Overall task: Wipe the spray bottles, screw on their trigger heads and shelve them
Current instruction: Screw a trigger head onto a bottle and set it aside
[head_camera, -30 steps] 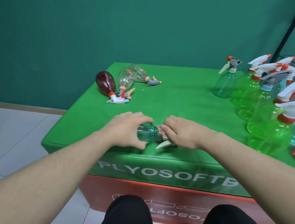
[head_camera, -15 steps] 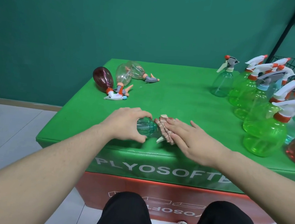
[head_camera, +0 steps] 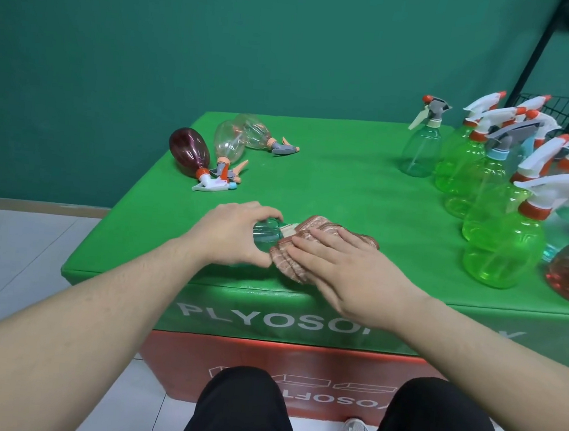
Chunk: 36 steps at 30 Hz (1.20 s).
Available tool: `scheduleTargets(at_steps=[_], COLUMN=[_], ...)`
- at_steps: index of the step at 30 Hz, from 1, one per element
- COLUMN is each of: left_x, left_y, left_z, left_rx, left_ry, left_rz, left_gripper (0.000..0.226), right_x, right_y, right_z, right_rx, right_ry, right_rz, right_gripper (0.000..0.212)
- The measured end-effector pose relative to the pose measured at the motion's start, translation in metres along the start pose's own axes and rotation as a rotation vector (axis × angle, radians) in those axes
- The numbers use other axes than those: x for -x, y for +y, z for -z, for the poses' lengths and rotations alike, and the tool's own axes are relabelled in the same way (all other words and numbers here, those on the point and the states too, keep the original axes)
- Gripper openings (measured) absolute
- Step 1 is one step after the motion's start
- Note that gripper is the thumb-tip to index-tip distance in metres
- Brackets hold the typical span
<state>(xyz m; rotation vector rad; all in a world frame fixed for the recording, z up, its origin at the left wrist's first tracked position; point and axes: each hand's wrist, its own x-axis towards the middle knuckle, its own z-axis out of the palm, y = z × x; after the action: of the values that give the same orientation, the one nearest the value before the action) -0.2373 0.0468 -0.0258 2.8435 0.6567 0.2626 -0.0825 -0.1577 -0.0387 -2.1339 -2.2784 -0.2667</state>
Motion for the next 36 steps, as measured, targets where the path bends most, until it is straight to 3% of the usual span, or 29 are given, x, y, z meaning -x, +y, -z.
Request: scheduleTargets(at_steps=[5, 12, 20, 31, 36], left_x=[0.001, 0.002, 0.003, 0.0, 0.005], left_y=[0.0, 0.001, 0.003, 0.006, 0.006], left_z=[-0.001, -0.004, -0.006, -0.005, -0.007], left_rx=[0.001, 0.003, -0.036, 0.0, 0.045], left_ry=[0.011, 0.041, 0.055, 0.048, 0.082], left_rz=[0.014, 0.026, 0.037, 0.092, 0.118], left_gripper=[0.077, 0.077, 0.078, 0.075, 0.072], right_x=[0.006, -0.016, -0.052, 0.001, 0.005], right_y=[0.014, 0.013, 0.025, 0.011, 0.002], right_z=[0.003, 0.007, 0.006, 0.002, 0.002], right_rx=[-0.173, -0.275, -0.63, -0.642, -0.707], right_ry=[0.016, -0.06, -0.099, 0.052, 0.184], right_rz=[-0.183, -0.3, -0.508, -0.396, -0.471], right_gripper=[0.068, 0.054, 0.051, 0.055, 0.05])
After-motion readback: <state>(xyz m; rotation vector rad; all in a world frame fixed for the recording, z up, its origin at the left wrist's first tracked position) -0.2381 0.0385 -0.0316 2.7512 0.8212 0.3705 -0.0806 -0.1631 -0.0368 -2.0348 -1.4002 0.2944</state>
